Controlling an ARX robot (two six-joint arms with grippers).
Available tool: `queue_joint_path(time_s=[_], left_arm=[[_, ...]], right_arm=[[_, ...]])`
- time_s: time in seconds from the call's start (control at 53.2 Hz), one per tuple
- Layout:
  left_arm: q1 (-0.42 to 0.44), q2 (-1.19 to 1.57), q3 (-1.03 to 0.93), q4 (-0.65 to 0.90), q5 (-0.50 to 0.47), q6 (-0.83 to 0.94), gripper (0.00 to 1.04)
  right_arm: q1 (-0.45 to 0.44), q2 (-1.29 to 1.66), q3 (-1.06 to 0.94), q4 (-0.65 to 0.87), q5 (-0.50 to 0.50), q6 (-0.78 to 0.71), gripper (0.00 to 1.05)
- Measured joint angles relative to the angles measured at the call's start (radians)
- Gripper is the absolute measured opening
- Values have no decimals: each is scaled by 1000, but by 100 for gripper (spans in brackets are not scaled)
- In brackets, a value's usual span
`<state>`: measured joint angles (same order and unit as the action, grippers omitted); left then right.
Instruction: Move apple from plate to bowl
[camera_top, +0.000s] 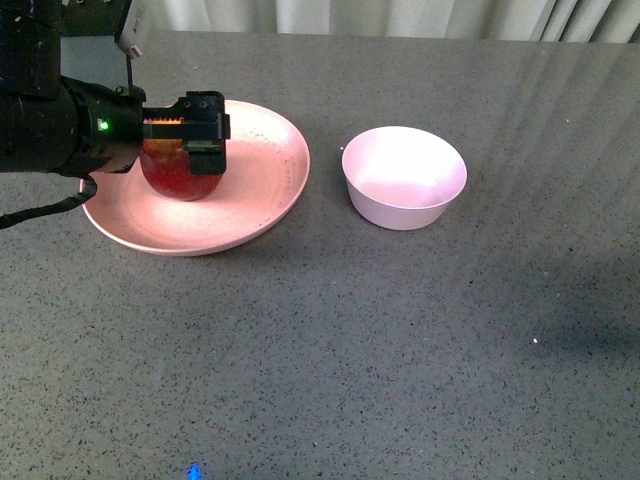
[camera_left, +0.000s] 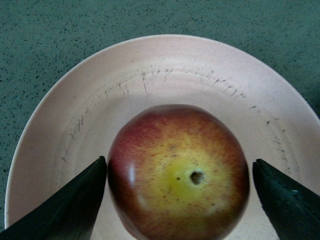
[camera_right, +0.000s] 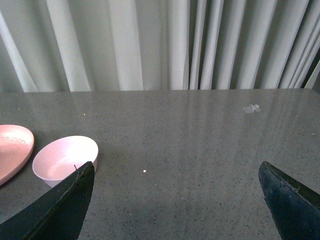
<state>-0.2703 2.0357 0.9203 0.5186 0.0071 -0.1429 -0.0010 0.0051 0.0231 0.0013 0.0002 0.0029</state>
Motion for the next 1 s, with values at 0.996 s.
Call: queue_joint_path(time_s=[0.996], left_arm=[[-325, -49, 200, -121, -31, -90, 68]], right_arm=[[0, 0, 0, 0, 0, 0, 96]])
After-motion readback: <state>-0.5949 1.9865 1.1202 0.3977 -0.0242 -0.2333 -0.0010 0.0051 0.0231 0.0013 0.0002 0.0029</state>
